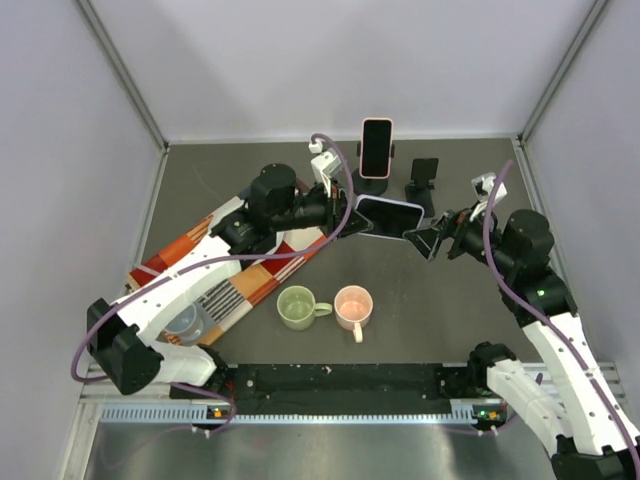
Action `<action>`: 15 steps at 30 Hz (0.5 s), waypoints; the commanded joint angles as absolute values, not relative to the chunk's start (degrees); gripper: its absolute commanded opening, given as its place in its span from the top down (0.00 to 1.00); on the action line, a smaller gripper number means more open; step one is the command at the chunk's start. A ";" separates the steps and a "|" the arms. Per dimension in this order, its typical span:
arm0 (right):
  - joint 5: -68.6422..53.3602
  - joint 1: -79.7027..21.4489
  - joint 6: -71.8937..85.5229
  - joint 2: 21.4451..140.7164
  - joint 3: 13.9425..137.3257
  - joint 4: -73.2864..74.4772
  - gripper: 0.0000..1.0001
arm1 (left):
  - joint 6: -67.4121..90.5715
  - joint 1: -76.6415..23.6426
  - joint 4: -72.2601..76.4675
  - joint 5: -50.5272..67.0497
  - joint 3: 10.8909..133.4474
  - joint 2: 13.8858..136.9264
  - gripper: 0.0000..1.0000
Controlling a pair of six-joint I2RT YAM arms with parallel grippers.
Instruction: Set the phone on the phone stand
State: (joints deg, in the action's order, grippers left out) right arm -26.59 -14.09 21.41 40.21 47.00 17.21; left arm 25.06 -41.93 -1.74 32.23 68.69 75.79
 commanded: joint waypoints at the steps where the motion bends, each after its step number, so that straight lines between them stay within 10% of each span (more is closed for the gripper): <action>1: -29.78 -14.06 12.66 40.08 51.68 19.86 0.01 | 17.75 -41.92 -10.80 29.53 76.89 74.26 1.00; 15: -7.03 -36.83 -11.77 39.29 53.44 23.12 0.01 | 18.02 -42.10 -28.65 29.01 89.74 81.65 1.00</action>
State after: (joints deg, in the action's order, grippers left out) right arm -14.74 -35.11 -4.08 40.40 50.78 23.70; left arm 19.53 -41.93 -27.97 29.41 86.83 82.65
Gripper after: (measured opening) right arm 0.987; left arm 0.190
